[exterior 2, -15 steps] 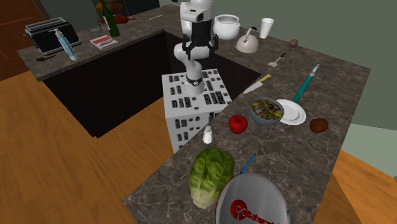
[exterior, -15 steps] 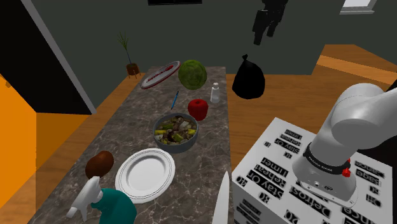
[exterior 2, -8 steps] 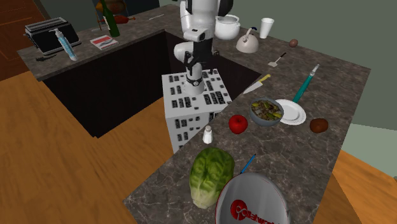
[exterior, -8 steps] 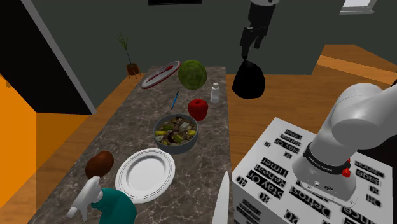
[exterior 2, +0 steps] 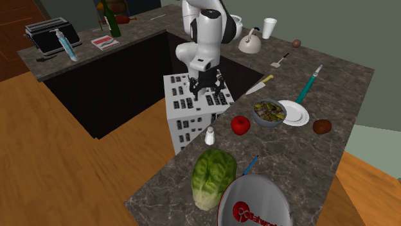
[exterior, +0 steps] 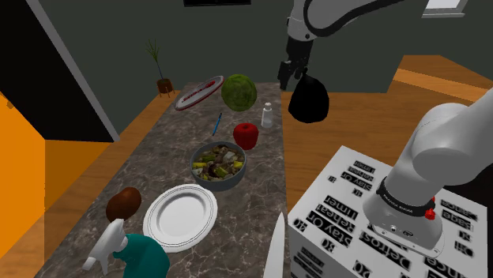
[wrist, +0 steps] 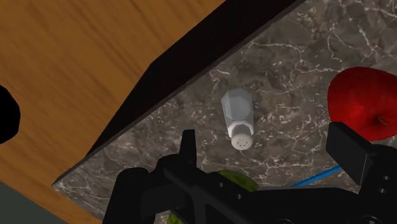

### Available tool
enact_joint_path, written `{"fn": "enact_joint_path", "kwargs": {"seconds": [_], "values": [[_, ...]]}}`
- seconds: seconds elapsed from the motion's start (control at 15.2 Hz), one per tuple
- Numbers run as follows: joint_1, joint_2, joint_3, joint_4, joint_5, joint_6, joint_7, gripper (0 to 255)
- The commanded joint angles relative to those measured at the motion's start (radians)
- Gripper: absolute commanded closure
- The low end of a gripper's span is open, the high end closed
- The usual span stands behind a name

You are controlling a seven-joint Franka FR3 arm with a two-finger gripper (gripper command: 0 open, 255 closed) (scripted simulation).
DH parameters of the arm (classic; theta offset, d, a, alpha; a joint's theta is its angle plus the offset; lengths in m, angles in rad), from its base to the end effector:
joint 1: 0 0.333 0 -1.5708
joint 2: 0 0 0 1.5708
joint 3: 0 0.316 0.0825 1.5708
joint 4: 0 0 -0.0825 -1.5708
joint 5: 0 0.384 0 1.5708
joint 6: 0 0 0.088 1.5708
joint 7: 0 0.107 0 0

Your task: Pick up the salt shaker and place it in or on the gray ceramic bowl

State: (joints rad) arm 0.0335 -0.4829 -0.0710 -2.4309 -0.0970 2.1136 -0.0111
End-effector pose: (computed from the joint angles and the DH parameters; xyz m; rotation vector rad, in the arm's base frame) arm 0.4179 -0.0221 0.4949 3.0737 0.0342 0.2526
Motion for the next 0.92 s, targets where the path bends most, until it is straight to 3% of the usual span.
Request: {"fn": "enact_joint_path", "kwargs": {"seconds": [0.0, 0.53, 0.86], "values": [[0.004, 0.066, -0.003, 0.0, 0.001, 0.079, -0.004, 0], [0.019, 0.35, -0.016, 0.055, 0.019, 0.352, -0.031, 0], [0.018, 0.412, -0.018, 0.053, 0.022, 0.417, -0.035, 0]]}}
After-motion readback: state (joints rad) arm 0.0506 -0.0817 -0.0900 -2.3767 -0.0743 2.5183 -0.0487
